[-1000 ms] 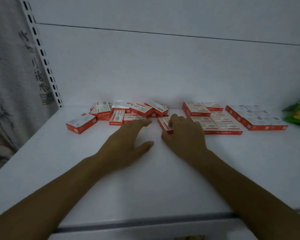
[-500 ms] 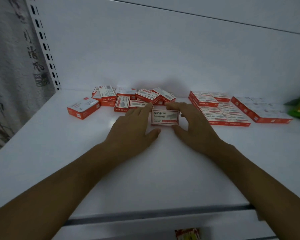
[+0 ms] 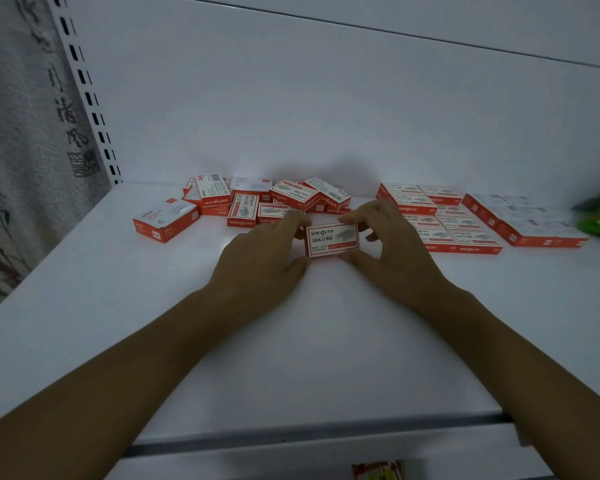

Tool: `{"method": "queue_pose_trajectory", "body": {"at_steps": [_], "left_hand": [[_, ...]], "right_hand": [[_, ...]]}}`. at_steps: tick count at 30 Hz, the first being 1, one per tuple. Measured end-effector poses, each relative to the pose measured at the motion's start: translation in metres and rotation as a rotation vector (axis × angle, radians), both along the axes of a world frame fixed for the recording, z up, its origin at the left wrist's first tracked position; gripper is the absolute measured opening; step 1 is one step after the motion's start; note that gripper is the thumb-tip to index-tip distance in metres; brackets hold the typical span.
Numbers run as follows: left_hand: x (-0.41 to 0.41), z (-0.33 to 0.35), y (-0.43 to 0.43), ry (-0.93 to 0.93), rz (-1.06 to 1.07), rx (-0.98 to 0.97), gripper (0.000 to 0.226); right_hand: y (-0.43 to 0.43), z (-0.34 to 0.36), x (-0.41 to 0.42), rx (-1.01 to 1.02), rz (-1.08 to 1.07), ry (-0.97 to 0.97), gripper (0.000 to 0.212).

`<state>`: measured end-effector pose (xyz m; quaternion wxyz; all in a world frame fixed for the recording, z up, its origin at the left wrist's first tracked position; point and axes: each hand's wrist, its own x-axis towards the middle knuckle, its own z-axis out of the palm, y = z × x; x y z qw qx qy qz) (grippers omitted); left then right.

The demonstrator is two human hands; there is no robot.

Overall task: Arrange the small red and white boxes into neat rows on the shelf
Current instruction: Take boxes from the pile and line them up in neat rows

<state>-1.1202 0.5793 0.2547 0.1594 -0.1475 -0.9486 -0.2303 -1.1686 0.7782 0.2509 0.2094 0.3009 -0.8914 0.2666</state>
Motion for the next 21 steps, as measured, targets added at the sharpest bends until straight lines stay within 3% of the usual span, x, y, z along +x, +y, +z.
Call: {"method": "queue_pose_trajectory", "body": {"at_steps": [6,13,21], "left_hand": [[-0.0046,-0.0026,-0.0001,0.012,0.019,0.007,0.037],[-0.004,-0.0025,-0.0007,0.009,0.035,0.011,0.046],[-0.004,0.002,0.0002,0.036,0.069,0.084,0.049]], "right_hand": [[-0.0008,0.0025,0.0048,-0.02,0.053,0.032,0.037],[-0.0015,0.005,0.0079,-0.087,0.037,-0.019,0.056],[-0.0049,0.0084,0.008,-0.181,0.001,-0.006,0.064]]}}
